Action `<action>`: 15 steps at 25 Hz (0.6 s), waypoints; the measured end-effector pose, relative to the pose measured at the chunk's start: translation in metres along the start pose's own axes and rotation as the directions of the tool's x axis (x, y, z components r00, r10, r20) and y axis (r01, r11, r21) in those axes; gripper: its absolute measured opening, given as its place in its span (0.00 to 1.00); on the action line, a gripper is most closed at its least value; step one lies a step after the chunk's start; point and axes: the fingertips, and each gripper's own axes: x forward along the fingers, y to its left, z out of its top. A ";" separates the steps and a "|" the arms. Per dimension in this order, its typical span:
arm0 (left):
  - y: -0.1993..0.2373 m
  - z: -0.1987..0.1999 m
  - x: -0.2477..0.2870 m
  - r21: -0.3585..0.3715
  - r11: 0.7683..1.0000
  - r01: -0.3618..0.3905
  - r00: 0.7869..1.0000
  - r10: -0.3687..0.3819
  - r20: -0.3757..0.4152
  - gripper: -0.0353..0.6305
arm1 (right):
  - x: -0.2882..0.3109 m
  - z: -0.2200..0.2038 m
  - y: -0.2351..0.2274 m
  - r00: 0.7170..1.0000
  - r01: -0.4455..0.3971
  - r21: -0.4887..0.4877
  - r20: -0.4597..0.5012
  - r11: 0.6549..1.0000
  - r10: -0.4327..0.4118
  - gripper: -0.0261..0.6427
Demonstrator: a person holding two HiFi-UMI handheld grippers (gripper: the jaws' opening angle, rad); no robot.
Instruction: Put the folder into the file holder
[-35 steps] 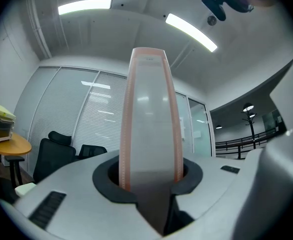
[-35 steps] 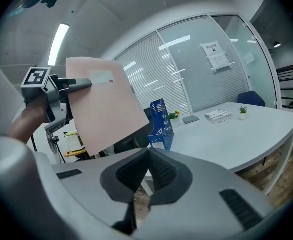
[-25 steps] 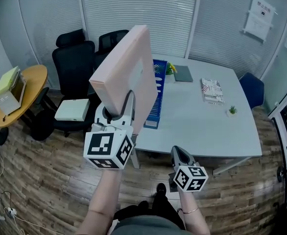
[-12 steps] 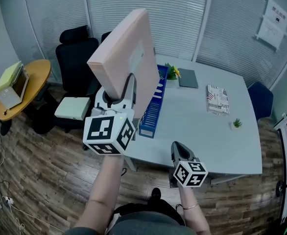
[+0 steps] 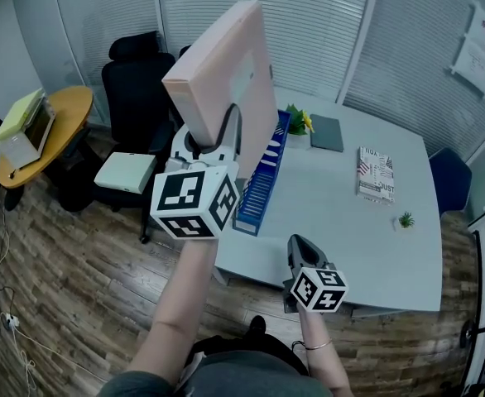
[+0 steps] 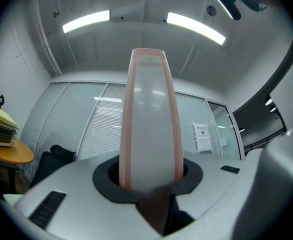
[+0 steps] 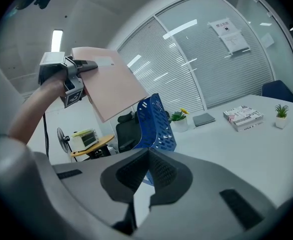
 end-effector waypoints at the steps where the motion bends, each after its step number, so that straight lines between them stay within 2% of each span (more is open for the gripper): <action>1: 0.000 -0.002 0.003 -0.001 1.000 -0.002 1.000 0.002 -0.002 0.26 | 0.001 0.001 -0.001 1.000 -0.001 0.001 -0.001 1.000 0.001 0.05; 15: -0.012 -0.041 0.031 0.034 0.999 -0.014 0.998 0.016 -0.060 0.26 | 0.002 0.003 -0.020 1.000 0.005 0.015 -0.004 1.000 -0.005 0.05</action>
